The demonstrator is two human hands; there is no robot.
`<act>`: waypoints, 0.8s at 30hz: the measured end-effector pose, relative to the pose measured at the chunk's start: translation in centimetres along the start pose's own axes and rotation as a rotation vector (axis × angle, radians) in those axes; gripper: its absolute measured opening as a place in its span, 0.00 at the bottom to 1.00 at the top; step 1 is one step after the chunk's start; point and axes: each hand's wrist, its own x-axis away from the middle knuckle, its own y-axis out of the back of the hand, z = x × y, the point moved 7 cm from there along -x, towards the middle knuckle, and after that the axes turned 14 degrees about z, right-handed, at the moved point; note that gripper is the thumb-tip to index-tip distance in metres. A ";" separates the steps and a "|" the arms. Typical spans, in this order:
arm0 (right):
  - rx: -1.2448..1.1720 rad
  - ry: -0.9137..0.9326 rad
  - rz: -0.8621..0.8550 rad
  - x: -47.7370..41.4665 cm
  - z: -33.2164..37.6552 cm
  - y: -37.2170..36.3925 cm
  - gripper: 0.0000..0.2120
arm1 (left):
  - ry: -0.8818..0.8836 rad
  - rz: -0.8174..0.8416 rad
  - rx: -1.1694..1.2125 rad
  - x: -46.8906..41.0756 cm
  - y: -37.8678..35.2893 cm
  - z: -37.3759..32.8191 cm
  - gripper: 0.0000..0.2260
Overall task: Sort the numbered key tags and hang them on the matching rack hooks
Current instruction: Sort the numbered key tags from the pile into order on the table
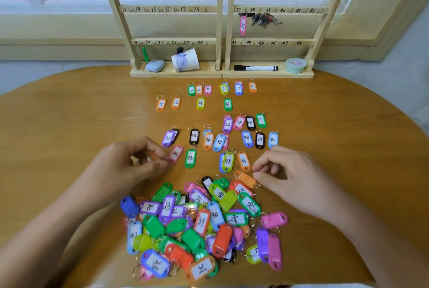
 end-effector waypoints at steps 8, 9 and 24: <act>0.081 0.008 0.104 2.3 -0.3 -1.6 0.12 | 0.001 0.125 -0.063 5.2 0.1 3.2 0.08; 0.088 0.012 0.102 2.2 -0.2 -1.6 0.12 | 0.005 0.161 -0.064 5.6 0.2 3.5 0.11; -0.035 0.044 -0.010 1.1 0.8 -0.3 0.08 | -0.033 0.240 -0.057 6.1 0.6 4.6 0.17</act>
